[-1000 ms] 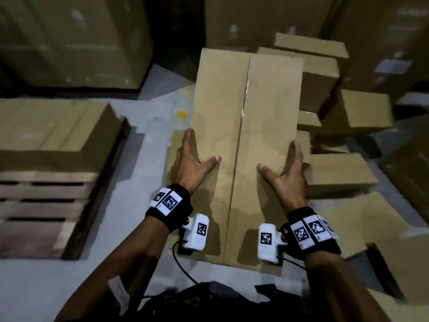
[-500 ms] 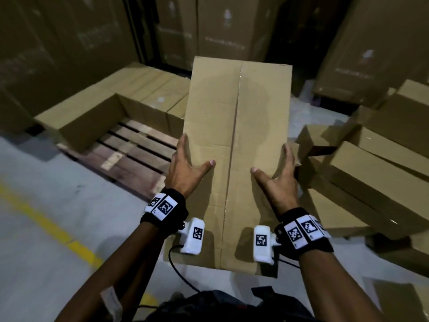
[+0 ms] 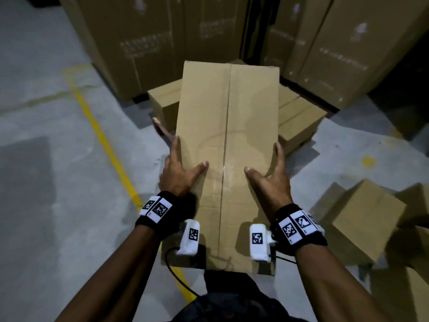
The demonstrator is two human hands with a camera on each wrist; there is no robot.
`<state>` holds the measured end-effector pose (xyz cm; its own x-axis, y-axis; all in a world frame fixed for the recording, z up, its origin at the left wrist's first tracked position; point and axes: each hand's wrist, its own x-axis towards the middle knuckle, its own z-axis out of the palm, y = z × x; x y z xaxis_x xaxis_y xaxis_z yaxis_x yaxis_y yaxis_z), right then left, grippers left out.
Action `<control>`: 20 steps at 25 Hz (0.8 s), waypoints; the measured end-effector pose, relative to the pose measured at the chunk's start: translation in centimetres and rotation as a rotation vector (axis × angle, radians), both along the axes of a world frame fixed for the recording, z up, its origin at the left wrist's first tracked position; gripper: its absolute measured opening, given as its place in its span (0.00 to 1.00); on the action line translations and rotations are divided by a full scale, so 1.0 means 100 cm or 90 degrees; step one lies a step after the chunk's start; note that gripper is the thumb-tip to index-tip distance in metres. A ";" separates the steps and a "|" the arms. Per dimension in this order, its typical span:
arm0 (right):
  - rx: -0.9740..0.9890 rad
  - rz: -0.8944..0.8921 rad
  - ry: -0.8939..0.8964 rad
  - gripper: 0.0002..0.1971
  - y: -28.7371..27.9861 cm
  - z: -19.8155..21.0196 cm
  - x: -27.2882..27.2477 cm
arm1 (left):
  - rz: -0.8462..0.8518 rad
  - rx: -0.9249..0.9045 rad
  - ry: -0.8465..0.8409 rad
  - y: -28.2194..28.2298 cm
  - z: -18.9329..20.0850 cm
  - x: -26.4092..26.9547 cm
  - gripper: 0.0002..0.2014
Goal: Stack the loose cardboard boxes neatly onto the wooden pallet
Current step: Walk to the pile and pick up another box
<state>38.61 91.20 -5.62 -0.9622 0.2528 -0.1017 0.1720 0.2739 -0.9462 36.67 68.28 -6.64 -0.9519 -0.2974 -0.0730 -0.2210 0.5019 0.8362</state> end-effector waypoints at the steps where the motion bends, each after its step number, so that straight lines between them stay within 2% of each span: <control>1: -0.009 0.025 0.004 0.51 -0.017 -0.005 -0.021 | 0.020 -0.007 -0.002 -0.018 -0.003 -0.013 0.51; 4: -0.035 0.080 -0.006 0.52 -0.065 -0.017 -0.089 | 0.064 -0.005 -0.007 -0.067 -0.010 -0.060 0.52; 8: -0.045 0.100 -0.026 0.52 -0.121 -0.026 -0.186 | 0.110 -0.011 -0.009 -0.117 -0.007 -0.140 0.49; 13: -0.040 0.131 -0.023 0.52 -0.186 -0.008 -0.309 | 0.140 -0.018 0.000 -0.182 0.009 -0.254 0.49; 20: -0.009 0.106 -0.031 0.53 -0.238 -0.007 -0.430 | 0.103 -0.011 0.011 -0.240 0.004 -0.387 0.49</control>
<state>-4.35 67.35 -6.29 -0.9845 0.0889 -0.1510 0.1706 0.2896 -0.9418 -2.03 44.28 -6.27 -0.8924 -0.4484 -0.0503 -0.2855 0.4750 0.8324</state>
